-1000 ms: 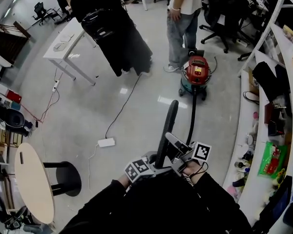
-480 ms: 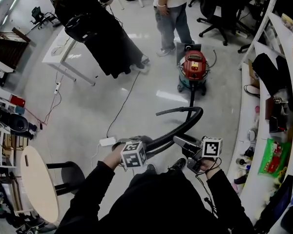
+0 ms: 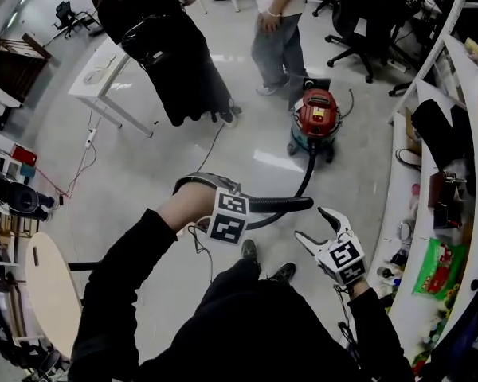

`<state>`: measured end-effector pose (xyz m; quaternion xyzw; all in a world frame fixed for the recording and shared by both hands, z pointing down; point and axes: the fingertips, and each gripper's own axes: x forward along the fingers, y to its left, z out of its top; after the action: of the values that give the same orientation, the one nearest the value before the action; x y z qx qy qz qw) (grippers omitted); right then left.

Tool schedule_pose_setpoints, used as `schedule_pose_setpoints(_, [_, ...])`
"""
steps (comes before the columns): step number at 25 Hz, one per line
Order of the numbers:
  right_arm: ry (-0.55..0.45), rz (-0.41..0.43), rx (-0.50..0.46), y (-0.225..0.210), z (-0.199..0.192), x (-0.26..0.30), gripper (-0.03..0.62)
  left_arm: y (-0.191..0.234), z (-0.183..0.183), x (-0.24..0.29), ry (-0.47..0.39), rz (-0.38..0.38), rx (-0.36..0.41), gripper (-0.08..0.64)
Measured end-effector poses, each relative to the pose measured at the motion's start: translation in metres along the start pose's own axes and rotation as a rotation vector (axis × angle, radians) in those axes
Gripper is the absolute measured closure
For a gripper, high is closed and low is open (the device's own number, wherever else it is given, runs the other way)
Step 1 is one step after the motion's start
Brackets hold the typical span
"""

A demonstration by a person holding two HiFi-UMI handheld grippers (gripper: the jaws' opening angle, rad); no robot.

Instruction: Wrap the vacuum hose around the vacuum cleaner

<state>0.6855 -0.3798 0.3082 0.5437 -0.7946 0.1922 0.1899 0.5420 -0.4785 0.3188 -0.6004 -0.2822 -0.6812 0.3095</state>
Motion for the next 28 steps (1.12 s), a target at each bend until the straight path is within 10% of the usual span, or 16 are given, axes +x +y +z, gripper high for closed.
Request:
schedule_pose_setpoints(8, [0.176,-0.03,-0.532,0.006,0.069,0.113,0.21,0.065,0.014,-0.024,0.12,0.006,0.287,0.382])
schedule_pose_setpoints(12, [0.266,-0.06,-0.333,-0.029,0.063,0.127,0.514,0.117,0.021,-0.02,-0.041,0.266,0.325,0.341])
schedule_pose_setpoints(15, [0.28,-0.119,-0.195,-0.063,0.067,0.134,0.515,0.172,0.014,-0.045,-0.46,0.529,0.033,0.251])
schedule_pose_setpoints(20, [0.275,-0.25,0.002,-0.111,0.072,0.141,0.516,0.208,-0.119,-0.048,-0.974,0.735,-0.754,0.21])
schedule_pose_setpoints(24, [0.227,-0.305,0.168,-0.137,0.069,0.137,0.515,0.183,-0.188,0.046,-1.078,0.457,-1.18,0.21])
schedule_pose_setpoints(28, [0.146,-0.343,0.296,-0.15,0.089,0.129,0.515,0.17,-0.2,0.14,-0.978,0.256,-1.338,0.212])
